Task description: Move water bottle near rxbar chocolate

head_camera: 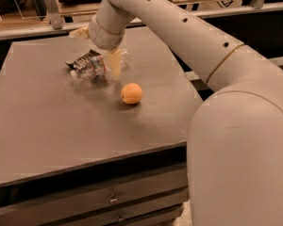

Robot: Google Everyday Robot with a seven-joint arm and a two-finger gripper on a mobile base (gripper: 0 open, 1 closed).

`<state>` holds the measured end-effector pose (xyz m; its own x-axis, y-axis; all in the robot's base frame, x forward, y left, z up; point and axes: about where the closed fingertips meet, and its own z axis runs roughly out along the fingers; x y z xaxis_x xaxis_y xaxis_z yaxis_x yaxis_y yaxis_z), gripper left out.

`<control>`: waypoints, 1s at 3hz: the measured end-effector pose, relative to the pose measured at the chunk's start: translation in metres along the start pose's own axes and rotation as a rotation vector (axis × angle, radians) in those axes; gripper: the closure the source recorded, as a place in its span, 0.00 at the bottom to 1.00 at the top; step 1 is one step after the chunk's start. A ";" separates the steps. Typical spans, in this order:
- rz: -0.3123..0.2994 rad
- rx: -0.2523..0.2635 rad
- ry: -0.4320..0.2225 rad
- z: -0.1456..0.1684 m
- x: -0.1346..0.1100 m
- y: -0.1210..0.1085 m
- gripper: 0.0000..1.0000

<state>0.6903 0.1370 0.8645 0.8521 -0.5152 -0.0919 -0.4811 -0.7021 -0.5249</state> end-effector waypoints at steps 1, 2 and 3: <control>-0.012 0.010 -0.021 -0.012 -0.006 -0.011 0.00; -0.018 0.041 -0.037 -0.026 -0.005 -0.016 0.00; 0.012 0.113 -0.013 -0.050 0.010 -0.007 0.00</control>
Offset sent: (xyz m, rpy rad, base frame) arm -0.0007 -0.0111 0.0548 0.0992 -0.0265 0.0332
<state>0.6913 0.1120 0.9096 0.8494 -0.5164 -0.1094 -0.4658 -0.6358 -0.6155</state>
